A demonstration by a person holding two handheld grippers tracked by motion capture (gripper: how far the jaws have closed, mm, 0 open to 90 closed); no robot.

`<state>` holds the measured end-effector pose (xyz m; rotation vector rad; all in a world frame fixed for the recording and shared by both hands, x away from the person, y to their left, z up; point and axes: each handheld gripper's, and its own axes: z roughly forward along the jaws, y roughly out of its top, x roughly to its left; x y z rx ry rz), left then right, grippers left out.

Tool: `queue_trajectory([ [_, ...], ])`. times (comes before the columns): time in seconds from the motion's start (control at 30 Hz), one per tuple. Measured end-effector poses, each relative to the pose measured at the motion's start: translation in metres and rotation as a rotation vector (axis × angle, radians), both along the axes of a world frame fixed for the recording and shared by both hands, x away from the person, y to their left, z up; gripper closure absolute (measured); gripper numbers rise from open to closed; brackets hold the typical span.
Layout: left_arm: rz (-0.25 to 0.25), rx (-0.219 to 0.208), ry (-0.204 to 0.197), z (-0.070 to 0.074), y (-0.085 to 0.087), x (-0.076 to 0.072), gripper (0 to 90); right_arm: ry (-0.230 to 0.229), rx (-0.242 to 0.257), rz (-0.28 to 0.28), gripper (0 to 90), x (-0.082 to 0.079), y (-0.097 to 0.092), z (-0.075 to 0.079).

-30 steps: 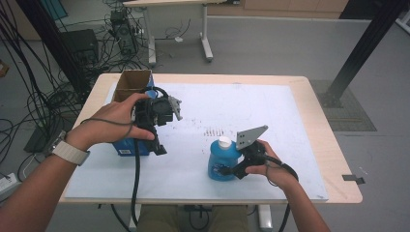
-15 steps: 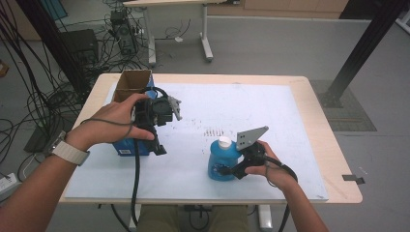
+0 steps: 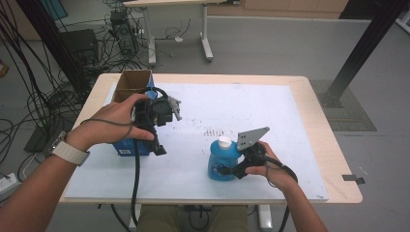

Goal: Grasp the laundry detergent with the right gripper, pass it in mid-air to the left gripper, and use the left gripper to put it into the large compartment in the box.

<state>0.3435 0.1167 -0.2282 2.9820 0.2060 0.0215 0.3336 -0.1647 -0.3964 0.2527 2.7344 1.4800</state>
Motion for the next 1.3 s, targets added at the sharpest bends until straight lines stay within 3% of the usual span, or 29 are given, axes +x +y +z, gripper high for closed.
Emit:
queue_trajectory([
  [0.67,-0.005,-0.001,-0.001,0.0,-0.0004,0.0012,8.3,-0.002,0.026,0.004,29.6,0.0005,0.0012,-0.005],
  [1.3,0.003,-0.01,0.002,-0.0007,0.0018,0.0017,8.3,-0.008,0.055,0.025,41.3,-0.0006,0.0017,-0.0083],
])
